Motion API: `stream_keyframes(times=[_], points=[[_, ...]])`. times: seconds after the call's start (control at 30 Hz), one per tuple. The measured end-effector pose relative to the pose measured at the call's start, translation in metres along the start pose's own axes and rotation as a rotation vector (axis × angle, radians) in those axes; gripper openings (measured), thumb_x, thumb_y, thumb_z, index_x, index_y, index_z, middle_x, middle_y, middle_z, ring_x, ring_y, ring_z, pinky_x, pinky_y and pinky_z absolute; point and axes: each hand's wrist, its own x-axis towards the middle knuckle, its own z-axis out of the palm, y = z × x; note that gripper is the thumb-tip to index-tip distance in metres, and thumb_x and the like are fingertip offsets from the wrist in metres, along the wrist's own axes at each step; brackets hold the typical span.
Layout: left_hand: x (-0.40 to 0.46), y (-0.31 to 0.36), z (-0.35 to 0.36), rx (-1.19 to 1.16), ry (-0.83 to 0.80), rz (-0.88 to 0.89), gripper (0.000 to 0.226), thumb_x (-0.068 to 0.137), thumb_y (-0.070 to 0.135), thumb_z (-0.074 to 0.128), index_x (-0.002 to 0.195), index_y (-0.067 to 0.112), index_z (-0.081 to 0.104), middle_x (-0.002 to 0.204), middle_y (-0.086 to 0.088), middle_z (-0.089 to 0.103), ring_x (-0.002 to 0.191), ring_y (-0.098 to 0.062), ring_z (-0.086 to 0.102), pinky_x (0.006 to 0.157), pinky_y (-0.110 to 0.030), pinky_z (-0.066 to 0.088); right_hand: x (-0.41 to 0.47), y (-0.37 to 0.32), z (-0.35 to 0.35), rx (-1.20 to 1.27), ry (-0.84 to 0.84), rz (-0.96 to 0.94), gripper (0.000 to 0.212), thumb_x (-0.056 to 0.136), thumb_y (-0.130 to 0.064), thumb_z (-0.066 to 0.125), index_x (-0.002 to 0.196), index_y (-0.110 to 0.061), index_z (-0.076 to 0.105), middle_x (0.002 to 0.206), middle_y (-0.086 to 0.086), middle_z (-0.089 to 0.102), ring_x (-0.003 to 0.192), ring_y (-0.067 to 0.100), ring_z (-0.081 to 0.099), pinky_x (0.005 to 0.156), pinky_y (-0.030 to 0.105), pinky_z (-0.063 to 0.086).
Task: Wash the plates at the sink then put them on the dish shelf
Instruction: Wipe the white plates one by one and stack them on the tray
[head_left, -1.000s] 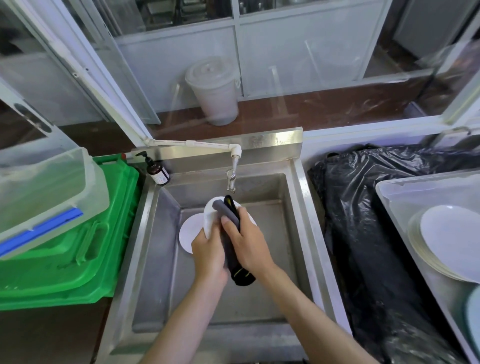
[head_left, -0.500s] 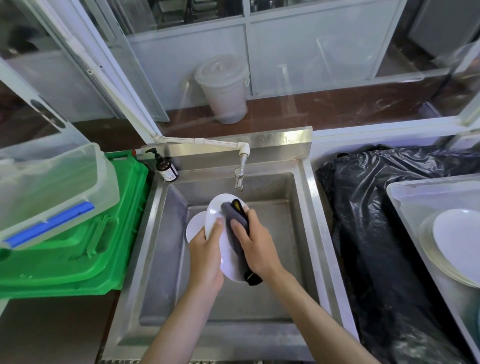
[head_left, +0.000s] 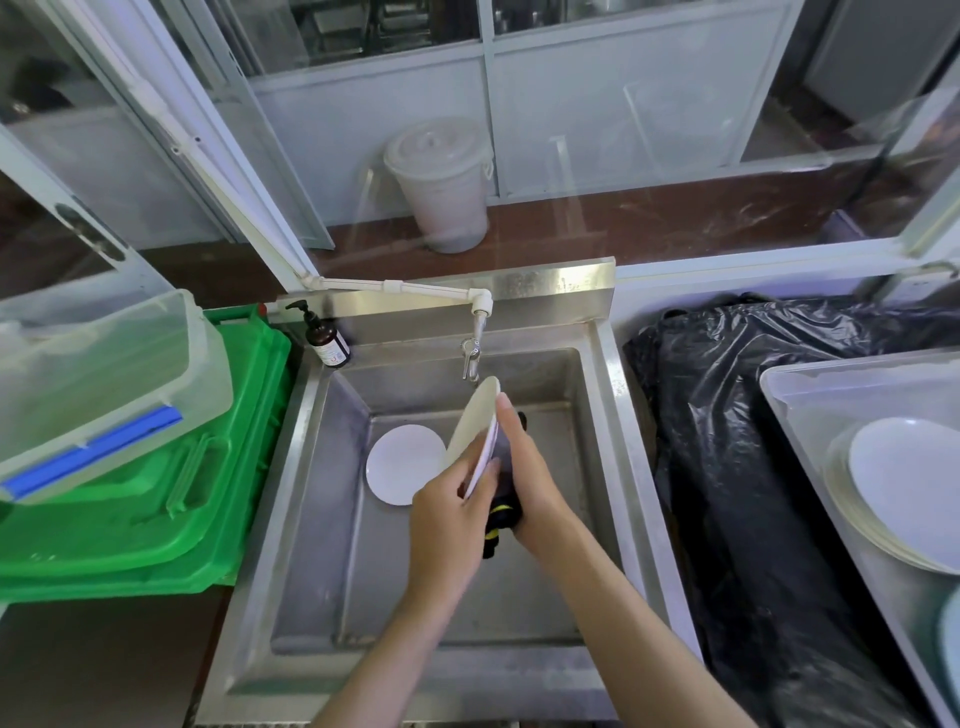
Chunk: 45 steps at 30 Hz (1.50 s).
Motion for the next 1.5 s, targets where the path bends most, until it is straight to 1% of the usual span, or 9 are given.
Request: stream_keyframes(times=[0.17,0.37,0.53,0.67,0.9,1.13,1.27,1.4,1.5], points=[[0.012,-0.013,-0.011,0.195,-0.187,0.225,0.044,0.103,0.035,0.061,0.147,0.037,0.057,0.136,0.025,0.065,0.127,0.004,0.059,0.109,-0.033,0.05,-0.021,-0.011,-0.017,0.13,-0.193,0.067,0.081,0.083,-0.074,0.062,0.128,-0.007,0.071,0.11,0.018,0.077,0.101,0.03,0.076,0.077,0.034,0.06],[0.015,-0.026,-0.019,0.269,-0.319,0.254,0.055,0.099,0.067,0.046,0.147,0.042,0.054,0.154,0.027,0.048,0.146,0.006,0.036,0.124,-0.034,0.031,-0.026,0.004,-0.024,0.31,-0.193,0.08,0.056,0.093,-0.041,0.061,0.126,0.004,0.064,0.116,0.022,0.067,0.107,0.033,0.067,0.088,0.038,0.055],[0.034,-0.033,-0.03,0.352,-0.278,0.305,0.031,0.107,0.034,0.055,0.129,0.025,0.073,0.137,0.021,0.063,0.138,0.004,0.046,0.118,-0.034,0.038,-0.02,0.025,-0.031,0.458,-0.184,0.1,0.065,0.078,-0.047,0.067,0.126,-0.005,0.07,0.125,0.022,0.065,0.112,0.037,0.057,0.095,0.05,0.046],[0.058,-0.047,-0.04,0.528,0.128,0.354,0.039,0.095,0.022,0.062,0.133,0.019,0.067,0.148,-0.004,0.056,0.145,-0.026,0.04,0.12,-0.038,0.028,-0.021,0.025,-0.041,0.478,-0.195,0.098,0.053,0.078,-0.04,0.069,0.119,-0.007,0.069,0.11,0.019,0.072,0.102,0.037,0.057,0.096,0.053,0.04],[0.064,-0.04,-0.051,-0.472,-0.001,-0.641,0.043,0.099,0.056,0.061,0.129,0.027,0.066,0.117,-0.003,0.077,0.103,-0.024,0.073,0.072,-0.036,0.058,-0.023,0.031,-0.048,0.375,-0.126,0.148,0.048,0.091,-0.045,0.056,0.124,-0.011,0.067,0.114,0.019,0.075,0.099,0.039,0.066,0.089,0.053,0.048],[0.065,-0.036,-0.062,-0.496,0.176,-0.571,0.033,0.108,0.05,0.046,0.123,0.025,0.06,0.098,0.004,0.07,0.088,-0.024,0.066,0.065,-0.035,0.051,0.005,0.035,-0.068,0.218,0.18,0.01,0.061,0.084,-0.052,0.073,0.129,-0.011,0.067,0.123,0.015,0.073,0.114,0.036,0.07,0.107,0.059,0.051],[0.058,-0.047,-0.071,-0.417,0.204,-0.514,0.035,0.107,0.049,0.049,0.125,0.025,0.065,0.121,-0.008,0.072,0.105,-0.03,0.068,0.09,-0.048,0.058,0.018,0.017,-0.079,0.033,0.289,-0.153,0.048,0.088,-0.039,0.07,0.129,-0.016,0.059,0.124,0.016,0.07,0.107,0.034,0.07,0.099,0.061,0.055],[0.048,-0.048,-0.066,-0.398,0.188,-0.48,0.027,0.108,0.045,0.049,0.118,0.028,0.067,0.121,-0.006,0.072,0.108,-0.028,0.069,0.082,-0.04,0.058,0.02,-0.005,-0.061,-0.44,0.235,-0.556,0.019,0.094,-0.019,0.071,0.103,-0.024,0.055,0.089,-0.008,0.067,0.084,0.011,0.065,0.075,0.027,0.052],[0.042,-0.038,-0.057,-0.367,0.159,-0.454,0.027,0.107,0.047,0.051,0.097,0.03,0.07,0.105,0.001,0.073,0.093,-0.018,0.069,0.073,-0.031,0.054,0.027,-0.004,-0.043,-0.904,0.089,-0.769,0.038,0.096,-0.021,0.07,0.131,-0.029,0.057,0.102,-0.021,0.071,0.086,0.002,0.066,0.07,0.02,0.049]])
